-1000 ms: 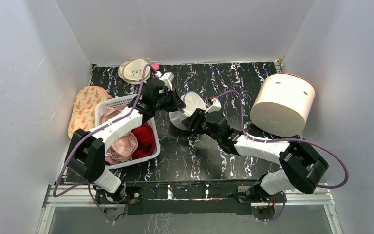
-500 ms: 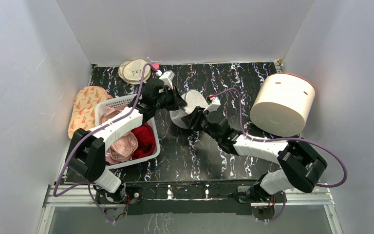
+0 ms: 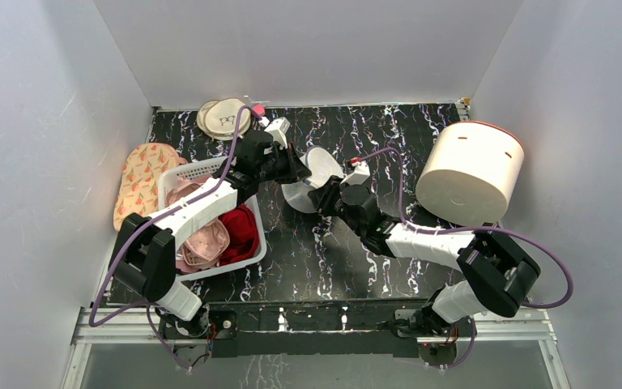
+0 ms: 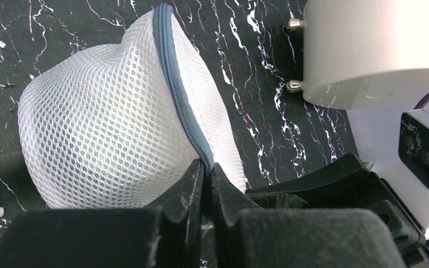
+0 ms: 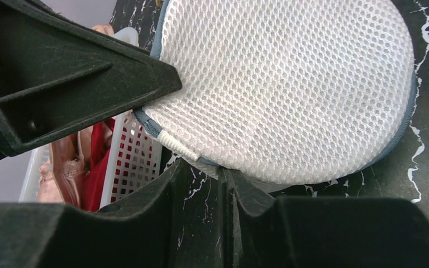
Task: Unzip the laundry bag and remove the bra
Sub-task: Unzip the laundry bag at the center of the board.
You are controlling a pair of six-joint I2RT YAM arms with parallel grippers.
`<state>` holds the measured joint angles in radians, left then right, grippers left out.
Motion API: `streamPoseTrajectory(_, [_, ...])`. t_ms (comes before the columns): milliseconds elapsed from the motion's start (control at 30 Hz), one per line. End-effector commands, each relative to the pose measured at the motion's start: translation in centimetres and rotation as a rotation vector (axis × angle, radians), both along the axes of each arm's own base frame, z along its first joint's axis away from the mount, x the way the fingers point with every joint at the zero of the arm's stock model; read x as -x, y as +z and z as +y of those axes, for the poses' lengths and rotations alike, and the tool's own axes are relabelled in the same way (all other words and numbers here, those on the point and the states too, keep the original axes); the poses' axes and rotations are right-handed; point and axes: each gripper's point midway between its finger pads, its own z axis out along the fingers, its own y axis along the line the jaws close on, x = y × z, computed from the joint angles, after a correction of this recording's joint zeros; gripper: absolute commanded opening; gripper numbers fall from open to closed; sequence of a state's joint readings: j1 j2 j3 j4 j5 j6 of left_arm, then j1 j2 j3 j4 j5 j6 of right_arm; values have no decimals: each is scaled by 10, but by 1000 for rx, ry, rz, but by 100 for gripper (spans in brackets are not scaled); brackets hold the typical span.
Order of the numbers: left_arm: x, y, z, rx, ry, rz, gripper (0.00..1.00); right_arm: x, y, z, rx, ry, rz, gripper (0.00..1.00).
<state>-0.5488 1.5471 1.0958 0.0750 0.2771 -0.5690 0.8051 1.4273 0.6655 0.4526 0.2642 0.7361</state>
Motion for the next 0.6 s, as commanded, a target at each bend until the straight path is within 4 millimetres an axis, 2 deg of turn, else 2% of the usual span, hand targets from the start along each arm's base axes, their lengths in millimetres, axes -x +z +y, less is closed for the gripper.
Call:
streamPoseTrajectory(0, [16, 13, -9, 39, -71, 9, 0, -25, 42, -6, -61, -108, -111, 23])
streamPoseTrajectory(333, [15, 12, -8, 35, -71, 6, 0, -30, 37, -14, -4, -150, -103, 0])
streamPoseTrajectory(567, [13, 11, -5, 12, -60, -1, 0, -18, 9, -36, 134, -164, -47, 0])
